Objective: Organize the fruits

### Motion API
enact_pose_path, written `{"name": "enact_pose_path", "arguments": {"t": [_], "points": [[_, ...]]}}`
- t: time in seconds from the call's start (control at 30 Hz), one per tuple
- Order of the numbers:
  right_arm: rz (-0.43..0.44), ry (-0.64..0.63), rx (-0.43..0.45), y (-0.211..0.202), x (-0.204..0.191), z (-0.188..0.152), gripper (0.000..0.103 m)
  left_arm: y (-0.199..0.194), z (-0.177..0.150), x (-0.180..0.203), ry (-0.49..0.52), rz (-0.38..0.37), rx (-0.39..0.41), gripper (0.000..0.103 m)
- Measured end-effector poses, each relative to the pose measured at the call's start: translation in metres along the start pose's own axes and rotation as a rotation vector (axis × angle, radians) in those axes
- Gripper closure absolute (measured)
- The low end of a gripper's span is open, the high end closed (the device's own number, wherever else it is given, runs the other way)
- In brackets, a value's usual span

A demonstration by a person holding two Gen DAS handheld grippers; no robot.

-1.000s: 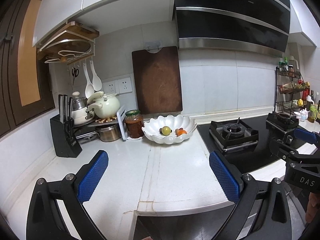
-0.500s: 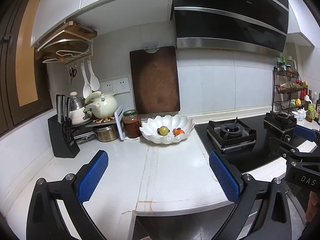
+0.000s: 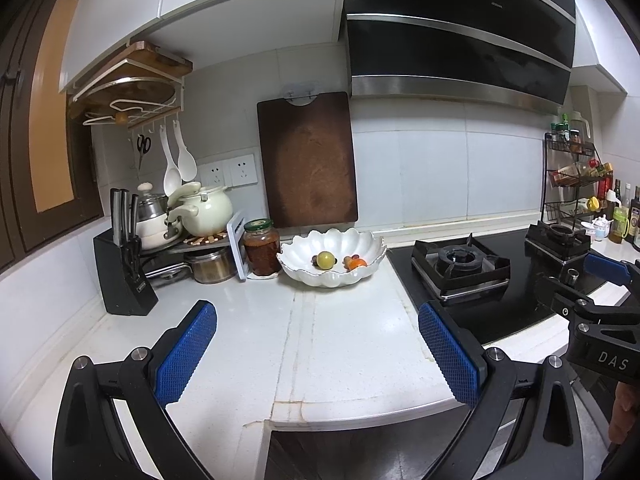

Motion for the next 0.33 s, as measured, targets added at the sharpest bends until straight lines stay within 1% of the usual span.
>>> {"name": "enact_pose_path", "arguments": {"t": [0.33], "points": [[-0.008, -0.002, 0.0, 0.0001, 0.0005, -0.0005, 0.017, 0.0032, -0.0025, -0.0036, -0.005, -0.017, -0.006, 0.0]]}}
Point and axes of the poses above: each gripper's, at about its wrist camera, not at the fingertips, and y roughly the way its jaws point, x to its right, z to its top, the point moved 8 cm from there along y, roughly the way its jaws point, and after that the axes turned 7 degrees about -y, right-handed, at the moved point
